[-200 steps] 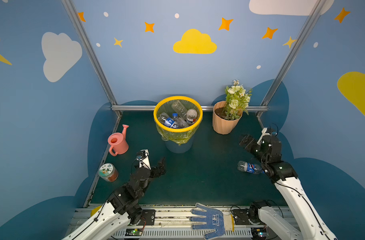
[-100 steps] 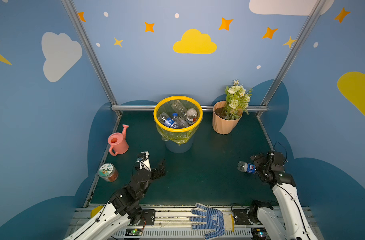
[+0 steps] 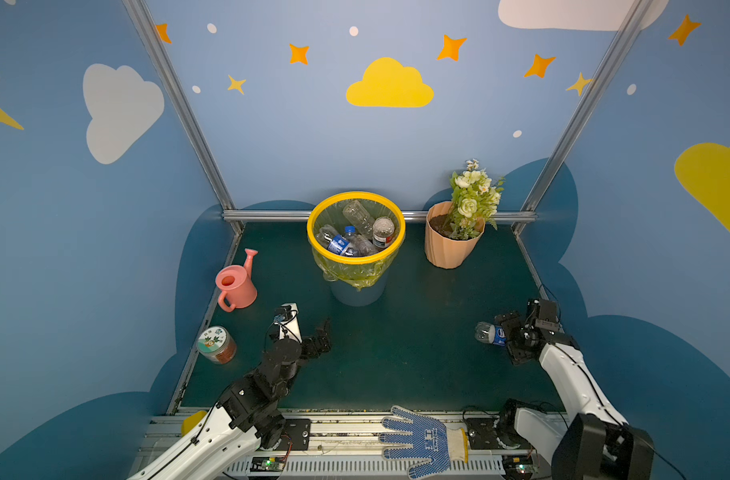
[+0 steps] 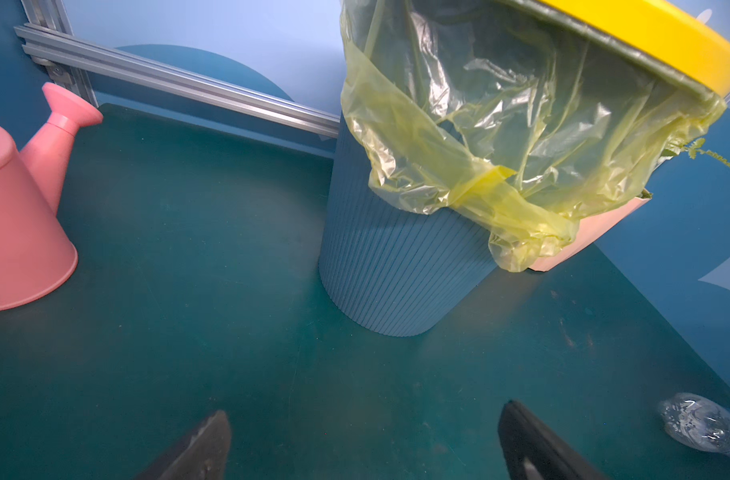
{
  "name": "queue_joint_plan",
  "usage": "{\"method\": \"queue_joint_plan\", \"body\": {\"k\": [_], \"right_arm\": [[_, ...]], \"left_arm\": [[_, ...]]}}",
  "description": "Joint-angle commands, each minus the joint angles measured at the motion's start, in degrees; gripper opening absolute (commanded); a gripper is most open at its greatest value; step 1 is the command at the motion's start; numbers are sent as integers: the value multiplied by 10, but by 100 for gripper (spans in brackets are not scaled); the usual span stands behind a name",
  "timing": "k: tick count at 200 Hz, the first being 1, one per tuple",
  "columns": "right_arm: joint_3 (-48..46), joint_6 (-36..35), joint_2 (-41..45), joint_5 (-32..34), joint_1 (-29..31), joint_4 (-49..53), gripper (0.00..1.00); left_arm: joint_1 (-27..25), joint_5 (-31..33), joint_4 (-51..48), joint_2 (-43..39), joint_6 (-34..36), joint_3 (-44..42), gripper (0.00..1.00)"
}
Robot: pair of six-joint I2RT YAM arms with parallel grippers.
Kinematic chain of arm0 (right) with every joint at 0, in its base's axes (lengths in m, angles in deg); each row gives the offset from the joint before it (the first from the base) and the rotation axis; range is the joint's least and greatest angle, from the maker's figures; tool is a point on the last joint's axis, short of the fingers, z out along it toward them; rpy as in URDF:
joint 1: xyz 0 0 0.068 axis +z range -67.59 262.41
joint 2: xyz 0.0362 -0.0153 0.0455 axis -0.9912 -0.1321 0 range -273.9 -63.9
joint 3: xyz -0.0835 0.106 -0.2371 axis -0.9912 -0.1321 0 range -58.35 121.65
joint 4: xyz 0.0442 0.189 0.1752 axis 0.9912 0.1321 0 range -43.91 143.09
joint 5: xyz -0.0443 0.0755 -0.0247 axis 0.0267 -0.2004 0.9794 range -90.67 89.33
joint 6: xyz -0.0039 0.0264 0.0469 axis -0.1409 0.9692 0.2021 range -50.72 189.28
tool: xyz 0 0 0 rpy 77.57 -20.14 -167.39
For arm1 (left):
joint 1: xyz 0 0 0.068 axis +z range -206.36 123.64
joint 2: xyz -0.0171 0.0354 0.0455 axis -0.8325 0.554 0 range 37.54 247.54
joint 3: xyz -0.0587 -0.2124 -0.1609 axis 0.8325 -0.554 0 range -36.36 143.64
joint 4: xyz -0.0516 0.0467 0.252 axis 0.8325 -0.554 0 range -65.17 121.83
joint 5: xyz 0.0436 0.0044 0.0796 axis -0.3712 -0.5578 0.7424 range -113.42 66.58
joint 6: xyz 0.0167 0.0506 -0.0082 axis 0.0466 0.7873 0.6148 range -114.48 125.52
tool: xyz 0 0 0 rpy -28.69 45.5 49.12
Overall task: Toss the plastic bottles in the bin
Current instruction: 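Reach the right gripper to the last blue-labelled bottle and grasp it, then lift the blue-labelled bottle with the right gripper over the bin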
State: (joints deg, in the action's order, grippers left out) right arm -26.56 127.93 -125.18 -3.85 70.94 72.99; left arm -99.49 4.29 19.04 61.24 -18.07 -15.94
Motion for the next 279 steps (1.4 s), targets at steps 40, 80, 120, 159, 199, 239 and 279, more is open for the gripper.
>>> {"method": "queue_joint_plan", "body": {"k": [40, 80, 120, 159, 199, 239, 279], "right_arm": [[21, -27, -124, -51, -12, -71, 80], [23, -39, -151, -77, -9, -106, 59], [36, -67, -99, -70, 2, -112, 54], [45, -102, -5, -98, 4, -177, 53], [111, -145, 59, -164, 21, -249, 52], [254, -198, 38, -175, 101, -278, 53], [363, -222, -17, -144, 214, -376, 56]], "left_arm": [[3, 8, 1, 0, 9, -12, 100], [3, 17, -8, -2, 12, -10, 100], [5, 28, -4, 1, 8, -14, 100], [9, 58, -2, 22, -8, -5, 100], [31, 88, -18, 50, -46, 13, 100], [51, 79, -46, 67, -77, 29, 100], [53, 56, -52, 50, -77, 28, 100]]}}
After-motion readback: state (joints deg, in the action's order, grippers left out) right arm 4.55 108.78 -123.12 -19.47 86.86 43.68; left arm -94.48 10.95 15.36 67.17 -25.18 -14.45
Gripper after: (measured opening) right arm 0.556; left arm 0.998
